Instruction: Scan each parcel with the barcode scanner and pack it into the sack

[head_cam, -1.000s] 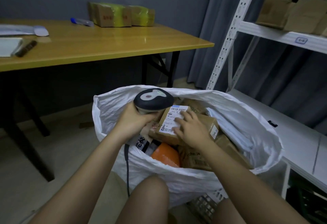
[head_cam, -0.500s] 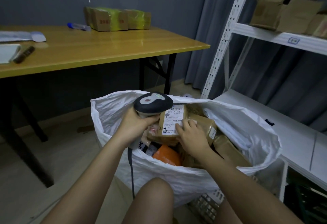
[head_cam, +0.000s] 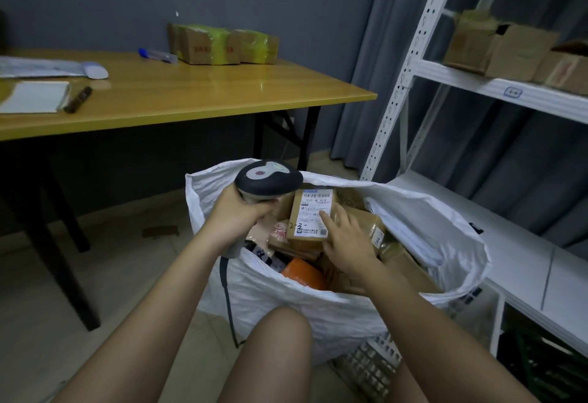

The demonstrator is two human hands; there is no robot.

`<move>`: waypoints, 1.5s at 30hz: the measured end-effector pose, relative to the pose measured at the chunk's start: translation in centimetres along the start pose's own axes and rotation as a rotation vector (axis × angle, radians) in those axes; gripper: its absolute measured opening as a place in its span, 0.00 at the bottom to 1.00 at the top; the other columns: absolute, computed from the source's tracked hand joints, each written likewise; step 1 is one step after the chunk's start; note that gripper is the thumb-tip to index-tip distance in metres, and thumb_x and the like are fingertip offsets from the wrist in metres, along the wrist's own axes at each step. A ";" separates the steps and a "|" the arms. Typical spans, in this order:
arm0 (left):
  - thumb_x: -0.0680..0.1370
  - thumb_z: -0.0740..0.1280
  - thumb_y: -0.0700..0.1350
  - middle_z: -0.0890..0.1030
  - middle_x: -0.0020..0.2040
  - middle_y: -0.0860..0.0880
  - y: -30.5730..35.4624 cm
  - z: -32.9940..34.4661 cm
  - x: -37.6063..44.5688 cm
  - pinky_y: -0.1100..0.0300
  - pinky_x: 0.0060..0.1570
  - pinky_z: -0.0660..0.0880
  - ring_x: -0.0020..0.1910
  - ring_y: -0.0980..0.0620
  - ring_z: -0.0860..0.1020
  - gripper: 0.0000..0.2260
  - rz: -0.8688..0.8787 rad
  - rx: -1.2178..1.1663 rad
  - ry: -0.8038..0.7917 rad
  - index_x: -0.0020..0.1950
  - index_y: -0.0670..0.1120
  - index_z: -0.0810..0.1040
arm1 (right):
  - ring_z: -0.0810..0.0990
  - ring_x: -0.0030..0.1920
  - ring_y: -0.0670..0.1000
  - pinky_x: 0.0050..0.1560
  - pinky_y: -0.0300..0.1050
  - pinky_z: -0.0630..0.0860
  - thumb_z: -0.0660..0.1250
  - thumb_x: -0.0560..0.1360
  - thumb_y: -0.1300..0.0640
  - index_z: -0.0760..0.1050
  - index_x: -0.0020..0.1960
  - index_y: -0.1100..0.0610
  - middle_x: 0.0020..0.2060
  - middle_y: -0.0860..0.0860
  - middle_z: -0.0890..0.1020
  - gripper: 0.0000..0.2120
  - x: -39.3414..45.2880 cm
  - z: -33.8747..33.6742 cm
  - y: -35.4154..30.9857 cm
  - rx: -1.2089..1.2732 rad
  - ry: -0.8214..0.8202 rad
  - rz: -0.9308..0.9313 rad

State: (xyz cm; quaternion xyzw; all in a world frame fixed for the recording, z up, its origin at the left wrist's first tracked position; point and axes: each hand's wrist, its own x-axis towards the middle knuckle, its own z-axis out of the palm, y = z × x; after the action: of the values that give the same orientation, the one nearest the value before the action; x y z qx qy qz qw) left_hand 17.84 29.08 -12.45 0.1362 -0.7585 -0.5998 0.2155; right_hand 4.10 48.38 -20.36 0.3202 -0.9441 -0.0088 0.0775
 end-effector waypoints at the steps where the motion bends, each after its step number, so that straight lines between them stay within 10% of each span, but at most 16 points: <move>1: 0.71 0.75 0.41 0.81 0.49 0.53 0.1 -0.2 -0.1 0.66 0.38 0.75 0.47 0.55 0.78 0.19 0.005 0.008 0.000 0.61 0.49 0.76 | 0.59 0.73 0.59 0.63 0.54 0.71 0.61 0.78 0.51 0.51 0.78 0.50 0.78 0.55 0.52 0.32 -0.2 -0.5 -0.3 0.014 0.005 0.002; 16: 0.71 0.75 0.46 0.81 0.53 0.53 5.5 -8.9 4.0 0.57 0.48 0.76 0.51 0.54 0.79 0.21 0.139 0.229 0.133 0.63 0.50 0.76 | 0.60 0.72 0.57 0.61 0.52 0.70 0.62 0.79 0.49 0.62 0.74 0.52 0.76 0.52 0.55 0.25 7.1 -12.3 -9.7 0.379 0.211 -0.110; 27: 0.76 0.66 0.43 0.74 0.44 0.46 9.8 -16.7 21.0 0.55 0.44 0.71 0.44 0.48 0.74 0.09 -0.093 0.505 0.001 0.55 0.44 0.71 | 0.60 0.73 0.57 0.65 0.52 0.68 0.61 0.79 0.48 0.66 0.71 0.51 0.75 0.52 0.57 0.22 22.1 -17.8 -13.2 0.316 0.111 -0.088; 45: 0.72 0.71 0.60 0.76 0.60 0.42 3.7 -15.8 36.7 0.51 0.56 0.74 0.59 0.42 0.75 0.31 -0.353 0.829 0.117 0.67 0.43 0.69 | 0.64 0.69 0.57 0.61 0.53 0.70 0.59 0.80 0.48 0.68 0.70 0.53 0.68 0.54 0.65 0.20 35.2 -15.1 -11.7 0.207 0.080 0.048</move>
State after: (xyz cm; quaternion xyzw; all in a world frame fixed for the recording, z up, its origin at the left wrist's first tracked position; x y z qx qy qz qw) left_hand -6.09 -0.55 0.11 0.3719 -0.8863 -0.2642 0.0797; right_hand -14.08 18.29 -1.30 0.3037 -0.9436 0.1036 0.0819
